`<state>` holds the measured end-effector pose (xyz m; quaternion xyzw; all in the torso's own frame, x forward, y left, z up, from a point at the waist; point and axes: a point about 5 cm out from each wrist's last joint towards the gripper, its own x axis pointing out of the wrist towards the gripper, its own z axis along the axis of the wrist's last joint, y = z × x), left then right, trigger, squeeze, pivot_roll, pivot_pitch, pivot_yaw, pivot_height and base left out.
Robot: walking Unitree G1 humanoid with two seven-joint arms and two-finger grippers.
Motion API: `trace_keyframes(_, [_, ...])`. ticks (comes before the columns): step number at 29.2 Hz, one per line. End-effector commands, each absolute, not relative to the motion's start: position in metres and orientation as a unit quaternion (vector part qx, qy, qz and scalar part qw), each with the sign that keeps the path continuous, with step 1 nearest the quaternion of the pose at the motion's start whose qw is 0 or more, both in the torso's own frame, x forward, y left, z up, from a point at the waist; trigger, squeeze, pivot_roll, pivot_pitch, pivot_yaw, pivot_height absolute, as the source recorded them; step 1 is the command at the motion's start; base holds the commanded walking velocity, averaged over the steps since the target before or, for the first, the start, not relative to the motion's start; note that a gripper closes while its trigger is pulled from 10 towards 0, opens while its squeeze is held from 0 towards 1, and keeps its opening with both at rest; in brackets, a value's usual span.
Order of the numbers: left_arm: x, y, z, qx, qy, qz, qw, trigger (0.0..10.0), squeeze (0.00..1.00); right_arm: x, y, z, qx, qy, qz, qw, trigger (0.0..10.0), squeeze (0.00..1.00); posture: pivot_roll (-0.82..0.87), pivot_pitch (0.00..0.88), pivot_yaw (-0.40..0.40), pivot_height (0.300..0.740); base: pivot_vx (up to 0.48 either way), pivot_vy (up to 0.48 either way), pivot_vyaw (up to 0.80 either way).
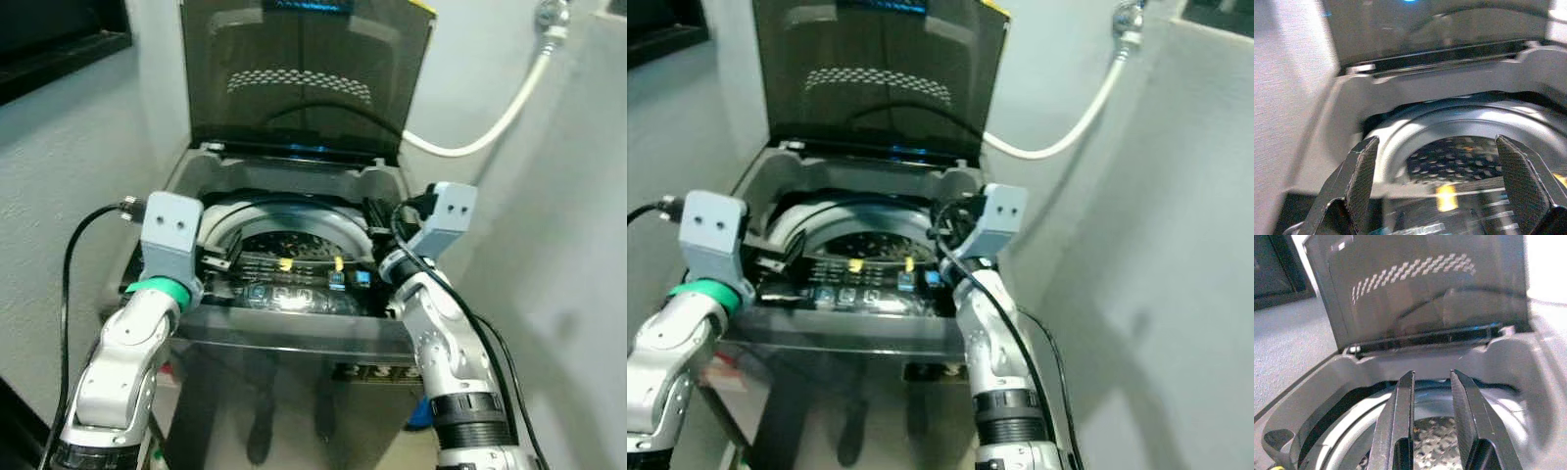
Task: Clothes washing
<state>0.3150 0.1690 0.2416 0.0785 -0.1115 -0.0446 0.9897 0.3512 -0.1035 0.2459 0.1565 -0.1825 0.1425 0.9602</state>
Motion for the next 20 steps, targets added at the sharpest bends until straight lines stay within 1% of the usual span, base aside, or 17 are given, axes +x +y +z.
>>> trace_keyframes(1, [0.312,0.162,0.238,0.082,-0.114,-0.056,0.988,10.0,0.00,0.348,-0.110,0.244,0.151,-0.179,0.128,0.964,10.0,0.00,0.01,0.005,0.003,0.740,0.000,0.000,-0.80])
trace_keyframes(12, [0.312,0.160,0.236,0.074,-0.115,-0.056,0.989,10.0,0.00,0.343,-0.110,0.245,0.138,-0.177,0.136,0.965,10.0,0.00,0.01,0.004,-0.005,0.740,0.000,0.000,-0.80])
trace_keyframes(13, [0.312,0.159,0.236,0.072,-0.115,-0.057,0.989,10.0,0.00,0.343,-0.109,0.245,0.132,-0.176,0.140,0.965,10.0,0.00,0.01,0.003,-0.007,0.740,0.000,0.000,0.00])
trace_keyframes(14, [0.312,0.159,0.236,0.070,-0.115,-0.058,0.989,10.0,0.00,0.342,-0.107,0.244,0.109,-0.174,0.144,0.968,10.0,0.00,0.01,0.003,-0.007,0.740,0.000,0.000,0.00])
trace_keyframes(15, [0.312,0.159,0.236,0.068,-0.115,-0.058,0.989,10.0,0.00,0.342,-0.105,0.244,0.088,-0.173,0.148,0.970,10.0,0.00,0.01,0.003,-0.007,0.740,0.000,0.000,0.80])
trace_keyframes(20, [0.312,0.158,0.235,0.059,-0.112,-0.058,0.990,10.0,0.00,0.341,-0.100,0.244,0.069,-0.177,0.163,0.968,10.0,0.00,0.01,0.000,-0.007,0.740,0.000,0.000,0.80])
